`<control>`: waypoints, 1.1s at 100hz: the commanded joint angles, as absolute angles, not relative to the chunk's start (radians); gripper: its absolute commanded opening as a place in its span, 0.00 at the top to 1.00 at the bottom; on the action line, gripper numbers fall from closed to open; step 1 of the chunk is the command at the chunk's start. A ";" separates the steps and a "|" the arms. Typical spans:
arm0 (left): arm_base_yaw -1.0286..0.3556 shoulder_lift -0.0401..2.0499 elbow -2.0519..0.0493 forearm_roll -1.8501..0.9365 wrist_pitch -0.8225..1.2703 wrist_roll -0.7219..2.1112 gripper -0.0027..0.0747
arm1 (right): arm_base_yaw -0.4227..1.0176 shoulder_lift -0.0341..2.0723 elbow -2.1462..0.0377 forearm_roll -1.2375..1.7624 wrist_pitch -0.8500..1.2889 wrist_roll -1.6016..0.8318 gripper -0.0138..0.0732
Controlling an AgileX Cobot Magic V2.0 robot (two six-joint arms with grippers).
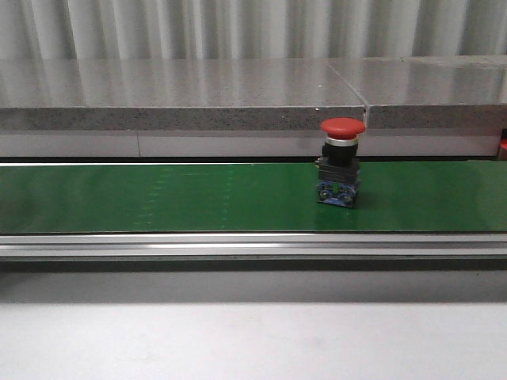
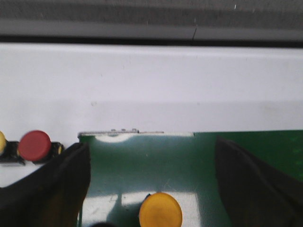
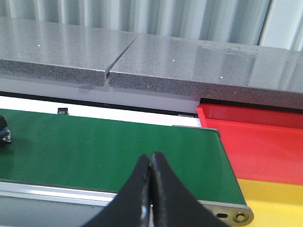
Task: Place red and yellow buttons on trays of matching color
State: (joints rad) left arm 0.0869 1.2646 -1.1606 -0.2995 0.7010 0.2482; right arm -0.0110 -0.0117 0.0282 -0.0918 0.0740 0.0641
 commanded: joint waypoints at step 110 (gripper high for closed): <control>0.079 0.411 -0.507 -0.325 0.423 0.252 0.99 | -0.014 0.169 -0.364 -0.060 0.209 0.060 0.92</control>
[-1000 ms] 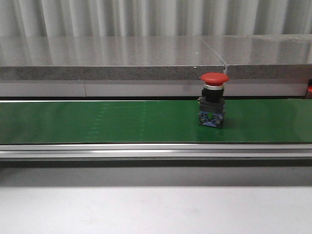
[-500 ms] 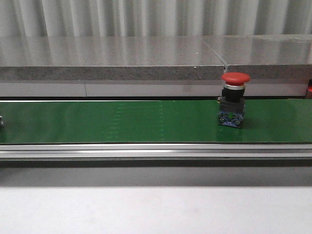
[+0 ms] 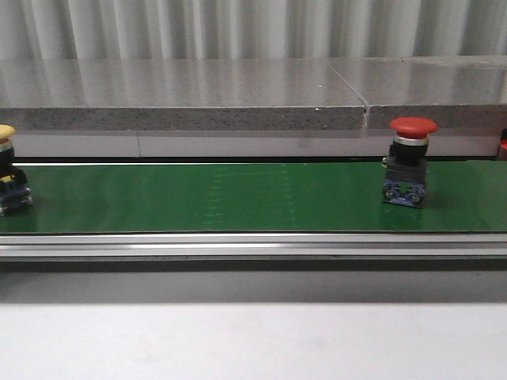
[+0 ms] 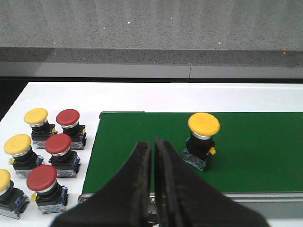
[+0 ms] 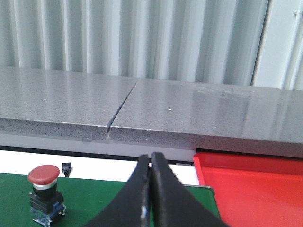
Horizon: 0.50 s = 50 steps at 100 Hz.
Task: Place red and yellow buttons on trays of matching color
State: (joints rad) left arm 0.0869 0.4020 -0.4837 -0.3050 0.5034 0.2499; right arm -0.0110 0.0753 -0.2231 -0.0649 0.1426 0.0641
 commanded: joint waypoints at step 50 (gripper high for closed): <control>0.079 0.411 -0.507 -0.325 0.427 0.252 0.99 | -0.014 0.766 -0.825 -0.060 0.749 0.060 0.92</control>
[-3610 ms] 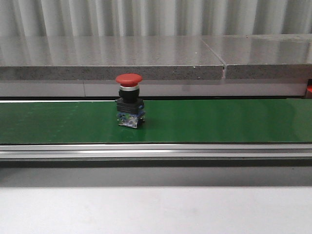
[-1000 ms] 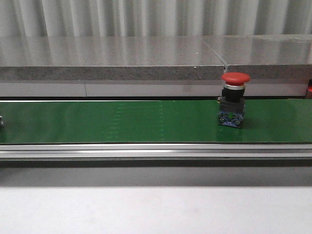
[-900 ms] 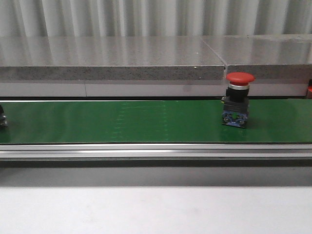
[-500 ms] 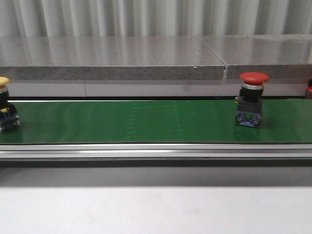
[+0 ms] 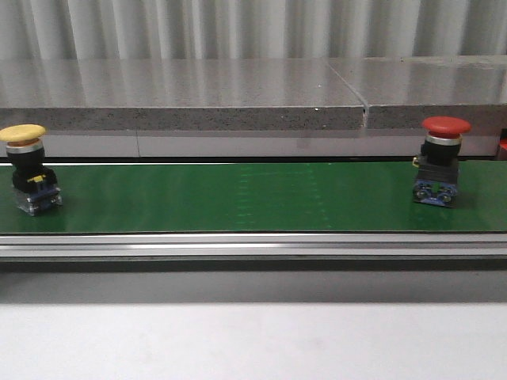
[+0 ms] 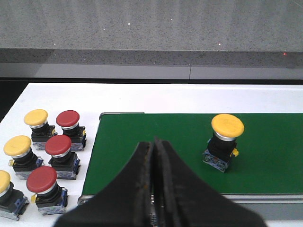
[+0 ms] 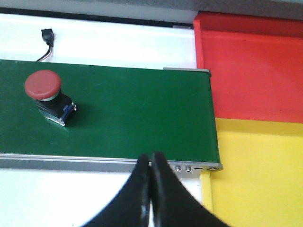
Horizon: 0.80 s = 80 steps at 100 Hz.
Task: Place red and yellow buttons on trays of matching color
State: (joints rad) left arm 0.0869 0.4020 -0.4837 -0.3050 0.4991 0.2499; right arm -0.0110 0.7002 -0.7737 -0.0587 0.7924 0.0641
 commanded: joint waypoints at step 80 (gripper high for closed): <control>0.079 0.411 -0.507 -0.325 0.448 0.252 0.99 | -0.014 0.960 -0.834 0.000 0.800 0.036 0.09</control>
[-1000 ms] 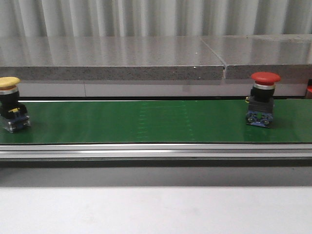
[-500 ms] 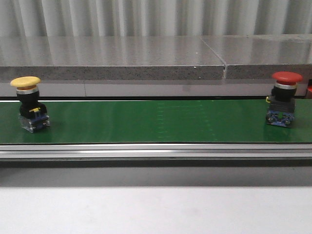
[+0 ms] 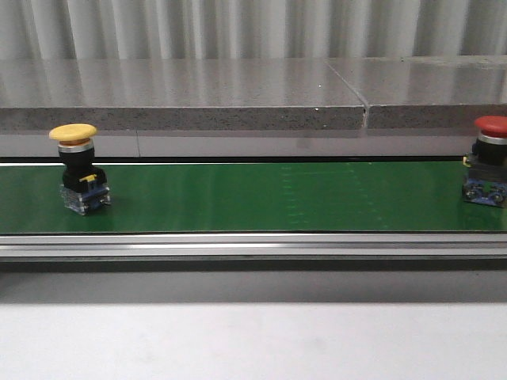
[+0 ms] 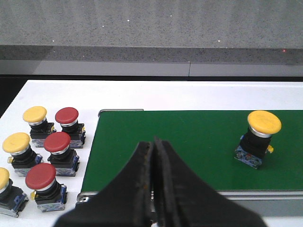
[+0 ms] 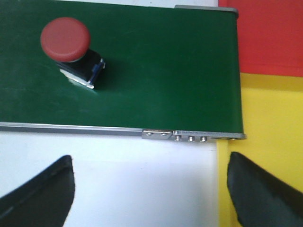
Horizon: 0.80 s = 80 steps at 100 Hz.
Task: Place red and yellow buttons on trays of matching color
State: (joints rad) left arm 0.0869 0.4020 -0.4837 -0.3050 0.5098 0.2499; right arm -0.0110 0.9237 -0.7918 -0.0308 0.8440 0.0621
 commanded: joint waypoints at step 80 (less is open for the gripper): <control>0.079 0.411 -0.507 -0.325 0.448 0.252 0.99 | -0.014 1.479 -1.080 0.027 0.674 -0.033 0.16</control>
State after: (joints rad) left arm 0.0869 0.4020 -0.4837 -0.3050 0.5117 0.2499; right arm -0.0110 1.4768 -1.0341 0.0472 0.7165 -0.0206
